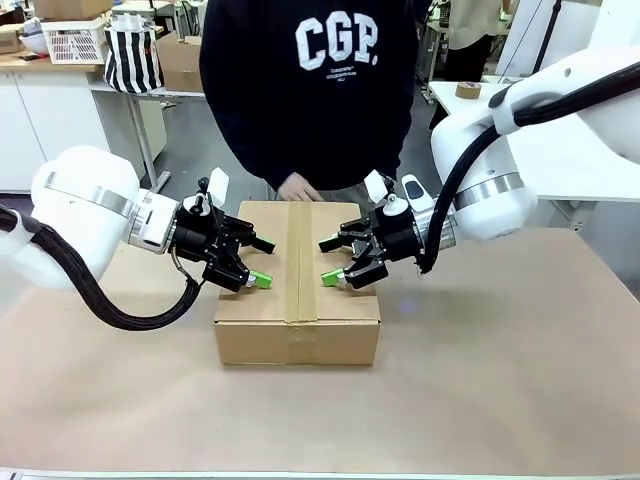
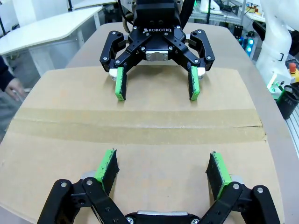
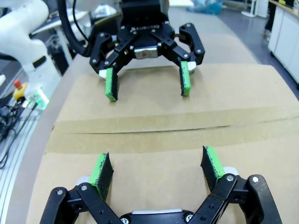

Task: Pack the gift set into the box.
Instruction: Press and hold the closed box until the human finishes sealing it.

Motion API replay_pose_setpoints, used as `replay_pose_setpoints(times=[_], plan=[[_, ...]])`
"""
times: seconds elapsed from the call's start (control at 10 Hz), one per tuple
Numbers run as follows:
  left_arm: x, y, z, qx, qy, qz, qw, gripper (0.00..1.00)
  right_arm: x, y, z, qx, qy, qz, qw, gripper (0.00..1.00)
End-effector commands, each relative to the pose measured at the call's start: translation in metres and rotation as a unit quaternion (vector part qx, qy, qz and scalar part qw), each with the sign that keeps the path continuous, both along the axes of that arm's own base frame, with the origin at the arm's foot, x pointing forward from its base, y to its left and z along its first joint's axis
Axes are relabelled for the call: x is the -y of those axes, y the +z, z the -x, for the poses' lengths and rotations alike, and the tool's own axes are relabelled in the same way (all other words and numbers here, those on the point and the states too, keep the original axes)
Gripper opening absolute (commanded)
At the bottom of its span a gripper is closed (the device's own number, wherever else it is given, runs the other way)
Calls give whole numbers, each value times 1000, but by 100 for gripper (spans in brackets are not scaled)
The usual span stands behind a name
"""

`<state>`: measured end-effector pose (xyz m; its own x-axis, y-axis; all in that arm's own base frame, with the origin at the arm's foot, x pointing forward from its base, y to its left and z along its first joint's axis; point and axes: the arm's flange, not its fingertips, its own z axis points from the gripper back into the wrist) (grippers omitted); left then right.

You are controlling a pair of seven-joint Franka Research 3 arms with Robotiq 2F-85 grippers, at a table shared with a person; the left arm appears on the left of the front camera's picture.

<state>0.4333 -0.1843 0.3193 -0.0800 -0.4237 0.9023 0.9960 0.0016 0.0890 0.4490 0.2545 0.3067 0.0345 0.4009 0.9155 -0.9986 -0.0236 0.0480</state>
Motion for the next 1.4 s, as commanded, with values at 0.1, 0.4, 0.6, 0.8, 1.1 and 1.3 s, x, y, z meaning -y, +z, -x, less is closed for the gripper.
replay_pose_setpoints(times=[0.1,0.4,0.6,0.8,1.1,1.3], plan=[[-2,-1,1,3,0,-2,1000,100,1,-4,2,3,-2,3,1000,100],[-2,-1,1,3,0,-2,1000,100,1,-4,2,3,-2,3,1000,100],[-2,-1,1,3,0,-2,1000,100,1,-4,2,3,-2,3,1000,100],[-2,-1,1,3,0,-2,1000,100,1,-4,2,3,-2,3,1000,100],[-2,-1,1,3,0,-2,1000,100,1,-4,2,3,-2,3,1000,100],[-2,-1,1,3,0,-2,1000,100,1,-4,2,3,-2,3,1000,100]])
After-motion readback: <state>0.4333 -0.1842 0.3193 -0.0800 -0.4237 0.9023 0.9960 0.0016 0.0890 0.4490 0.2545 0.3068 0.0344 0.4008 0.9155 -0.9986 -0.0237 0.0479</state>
